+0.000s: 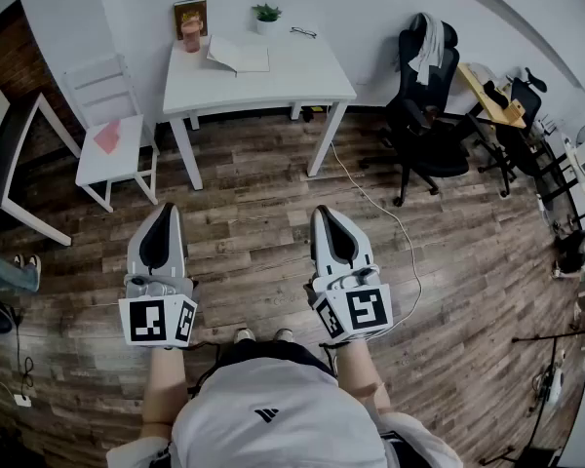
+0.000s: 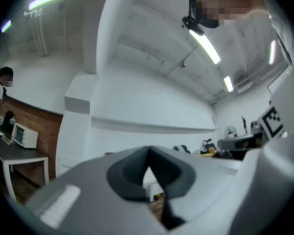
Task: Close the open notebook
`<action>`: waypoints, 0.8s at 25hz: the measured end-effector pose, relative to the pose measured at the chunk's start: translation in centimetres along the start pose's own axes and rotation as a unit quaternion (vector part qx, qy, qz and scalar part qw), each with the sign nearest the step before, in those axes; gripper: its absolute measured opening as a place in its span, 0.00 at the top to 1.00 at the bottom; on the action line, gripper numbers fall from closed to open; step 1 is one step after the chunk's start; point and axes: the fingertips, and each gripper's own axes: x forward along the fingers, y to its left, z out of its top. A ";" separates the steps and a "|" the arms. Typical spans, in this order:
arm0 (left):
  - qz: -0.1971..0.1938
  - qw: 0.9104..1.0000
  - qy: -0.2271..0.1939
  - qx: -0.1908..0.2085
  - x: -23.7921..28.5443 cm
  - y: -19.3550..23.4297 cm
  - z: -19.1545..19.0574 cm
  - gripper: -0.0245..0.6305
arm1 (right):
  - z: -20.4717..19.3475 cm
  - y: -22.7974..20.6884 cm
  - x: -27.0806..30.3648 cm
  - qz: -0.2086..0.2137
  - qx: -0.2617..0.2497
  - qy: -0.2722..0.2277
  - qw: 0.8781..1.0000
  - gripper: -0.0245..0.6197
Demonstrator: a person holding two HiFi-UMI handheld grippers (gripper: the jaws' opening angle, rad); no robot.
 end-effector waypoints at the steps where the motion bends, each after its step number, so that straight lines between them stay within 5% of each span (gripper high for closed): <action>1: 0.000 1.000 0.000 0.000 -0.1 0.1 0.0 0.95 | 0.0 0.2 0.0 0.001 0.001 -0.001 1.000 0.97; 20: -0.014 1.000 -0.009 0.022 -1.3 1.7 0.6 0.95 | -0.1 1.5 0.4 -0.012 0.018 -0.011 1.000 0.97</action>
